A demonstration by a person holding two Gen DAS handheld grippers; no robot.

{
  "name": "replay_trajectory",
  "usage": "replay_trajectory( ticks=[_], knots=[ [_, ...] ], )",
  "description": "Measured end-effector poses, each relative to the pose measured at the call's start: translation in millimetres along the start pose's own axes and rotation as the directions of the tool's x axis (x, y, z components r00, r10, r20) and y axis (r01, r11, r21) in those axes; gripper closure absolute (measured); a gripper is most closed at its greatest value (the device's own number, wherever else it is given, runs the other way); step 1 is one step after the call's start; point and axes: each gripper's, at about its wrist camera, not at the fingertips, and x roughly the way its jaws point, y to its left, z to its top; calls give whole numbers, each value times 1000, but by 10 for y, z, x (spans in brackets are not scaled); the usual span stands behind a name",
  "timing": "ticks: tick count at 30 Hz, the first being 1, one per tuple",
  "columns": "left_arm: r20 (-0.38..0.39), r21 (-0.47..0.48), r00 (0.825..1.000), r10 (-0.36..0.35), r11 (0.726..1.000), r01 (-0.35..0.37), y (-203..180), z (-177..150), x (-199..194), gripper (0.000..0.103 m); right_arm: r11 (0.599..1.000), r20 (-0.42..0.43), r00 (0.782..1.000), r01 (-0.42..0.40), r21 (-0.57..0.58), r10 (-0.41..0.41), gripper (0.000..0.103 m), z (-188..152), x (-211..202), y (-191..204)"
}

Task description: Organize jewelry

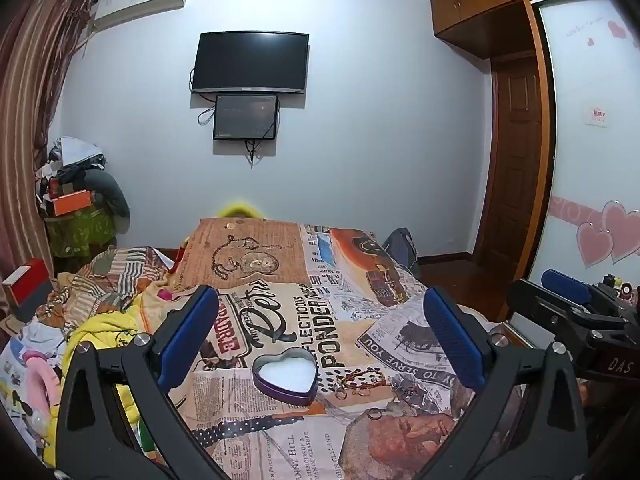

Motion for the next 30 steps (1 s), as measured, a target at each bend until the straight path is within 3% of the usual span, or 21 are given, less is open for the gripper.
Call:
replay_trajectory(
  ticks=[30],
  knots=[
    [-9,-5,1000,6,1000,-7,49,-58,48,0,1000,-20,1000,4,-7,-4,0,-41,51,33]
  ],
)
